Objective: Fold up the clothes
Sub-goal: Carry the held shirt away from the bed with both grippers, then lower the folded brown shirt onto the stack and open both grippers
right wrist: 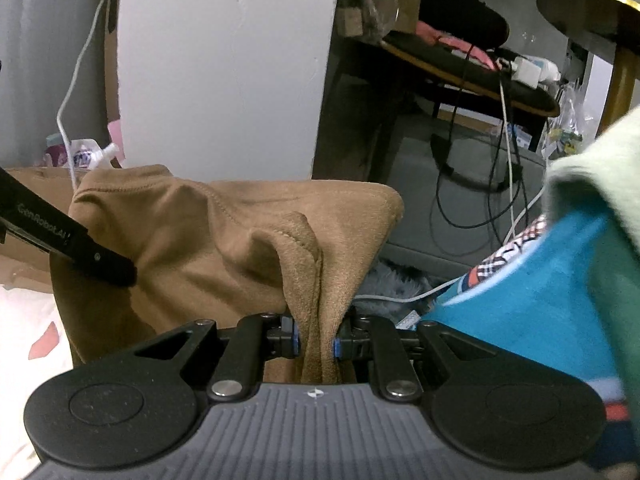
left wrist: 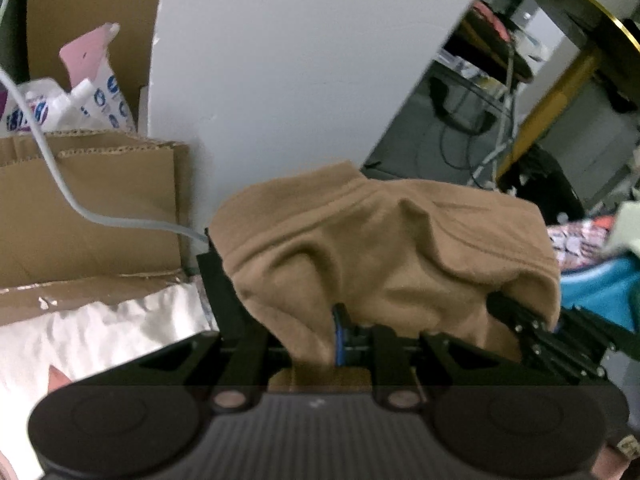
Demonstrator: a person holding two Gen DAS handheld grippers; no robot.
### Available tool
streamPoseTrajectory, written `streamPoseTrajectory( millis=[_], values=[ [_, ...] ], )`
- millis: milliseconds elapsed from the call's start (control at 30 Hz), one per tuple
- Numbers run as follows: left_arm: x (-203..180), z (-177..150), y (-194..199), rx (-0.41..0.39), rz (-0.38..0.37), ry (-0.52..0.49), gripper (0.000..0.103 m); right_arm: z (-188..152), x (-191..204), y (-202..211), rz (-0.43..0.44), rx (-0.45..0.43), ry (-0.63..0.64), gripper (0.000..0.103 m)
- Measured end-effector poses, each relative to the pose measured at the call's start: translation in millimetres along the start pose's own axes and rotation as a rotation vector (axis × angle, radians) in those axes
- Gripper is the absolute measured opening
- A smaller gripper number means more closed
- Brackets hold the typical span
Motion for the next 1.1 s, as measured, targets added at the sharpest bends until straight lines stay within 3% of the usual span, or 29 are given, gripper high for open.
streamPoseTrajectory(
  millis=[133, 567, 833, 900, 967, 1033, 1100],
  values=[
    [4, 5, -19, 0.004, 0.012, 0.018, 0.014, 6, -7, -25, -0.011, 0.024, -0.049, 0.015],
    [17, 20, -81, 0.045, 0.029, 0.029, 0.014, 6, -14, -106, -0.079, 0.099, 0.011, 0.016],
    [21, 16, -90, 0.016, 0.029, 0.051, 0.015, 3, -21, -133, -0.113, 0.123, 0.027, 0.018],
    [23, 16, -92, 0.027, 0.036, 0.056, 0.019, 2, -21, -136, -0.121, 0.124, 0.035, 0.02],
    [23, 17, -89, 0.023, 0.089, 0.031, 0.041, 3, -23, -138, -0.142, 0.127, 0.038, 0.034],
    [24, 18, -82, 0.005, 0.142, -0.006, 0.051, 9, -24, -136, -0.161, 0.127, 0.033, 0.039],
    [28, 17, -73, 0.003, 0.138, 0.004, 0.054, 19, -24, -127, -0.167, 0.091, 0.024, 0.045]
  ],
)
Point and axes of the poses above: each gripper's, at about its wrist camera, not at the fingertips, and y roughly against the way its jaws point, x to its left, z to its top, the point moved 4 cm from there along -y, roughly the way its jaws point, and after that the axes turned 13 degrees about z, right-handed, at the moved point
